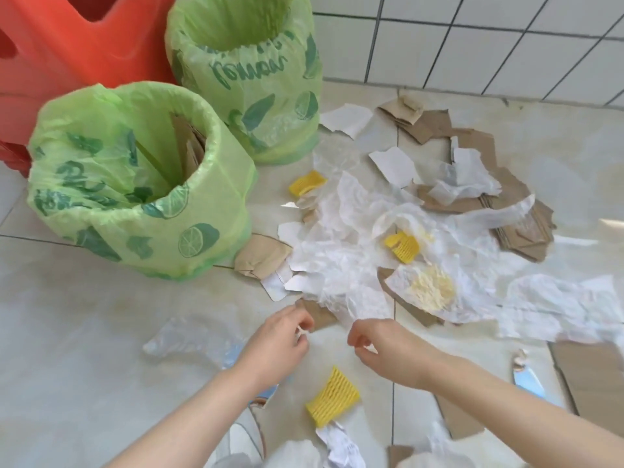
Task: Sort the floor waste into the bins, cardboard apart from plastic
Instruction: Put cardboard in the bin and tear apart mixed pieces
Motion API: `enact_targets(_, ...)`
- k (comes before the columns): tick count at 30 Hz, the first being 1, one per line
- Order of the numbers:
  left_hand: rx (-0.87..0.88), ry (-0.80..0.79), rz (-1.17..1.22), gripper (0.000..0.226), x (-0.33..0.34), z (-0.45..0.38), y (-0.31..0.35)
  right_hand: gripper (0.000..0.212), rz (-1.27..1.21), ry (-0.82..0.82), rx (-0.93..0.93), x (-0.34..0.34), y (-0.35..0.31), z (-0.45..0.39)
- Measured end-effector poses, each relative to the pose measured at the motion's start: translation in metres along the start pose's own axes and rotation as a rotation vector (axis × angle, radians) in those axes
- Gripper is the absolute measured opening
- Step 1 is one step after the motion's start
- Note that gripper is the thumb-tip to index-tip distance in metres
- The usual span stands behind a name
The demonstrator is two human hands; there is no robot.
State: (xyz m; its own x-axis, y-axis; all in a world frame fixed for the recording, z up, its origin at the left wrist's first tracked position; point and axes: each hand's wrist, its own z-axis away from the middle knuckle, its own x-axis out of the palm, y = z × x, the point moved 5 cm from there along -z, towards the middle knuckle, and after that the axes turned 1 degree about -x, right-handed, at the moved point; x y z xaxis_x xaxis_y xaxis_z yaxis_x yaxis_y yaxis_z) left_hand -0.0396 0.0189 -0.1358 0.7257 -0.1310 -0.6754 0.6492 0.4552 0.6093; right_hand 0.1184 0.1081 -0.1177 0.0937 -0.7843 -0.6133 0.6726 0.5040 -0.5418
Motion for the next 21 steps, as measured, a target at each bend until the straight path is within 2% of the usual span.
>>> enact_targets(3,0.050,-0.010,-0.081,0.022,0.008,-0.004,0.005,0.033,0.086,-0.095,-0.047,0.003,-0.001,-0.008)
enact_targets(7,0.127,0.085,-0.141,0.022,0.007,-0.017,0.010,0.048,0.110,0.117,-0.083,-0.035,-0.004,-0.033)
enact_targets(11,0.319,0.198,-0.319,0.034,0.001,-0.032,0.028,0.065,0.163,0.233,-0.026,-0.073,0.005,-0.057)
enact_targets(13,0.352,0.149,-0.378,0.042,0.002,-0.044,0.037,0.077,0.208,0.186,0.033,-0.086,0.013,-0.068)
enact_targets(16,0.266,-0.060,-0.468,0.055,0.008,-0.065,0.038,0.086,0.378,0.099,0.133,-0.100,0.030,-0.076)
enact_targets(18,0.213,-0.155,-0.570,0.060,0.014,-0.072,0.035,0.083,0.495,0.086,0.192,-0.105,0.045,-0.078)
enact_targets(21,0.194,-0.197,-0.606,0.065,0.026,-0.063,0.026,0.071,0.435,0.150,0.295,-0.105,0.068,-0.075)
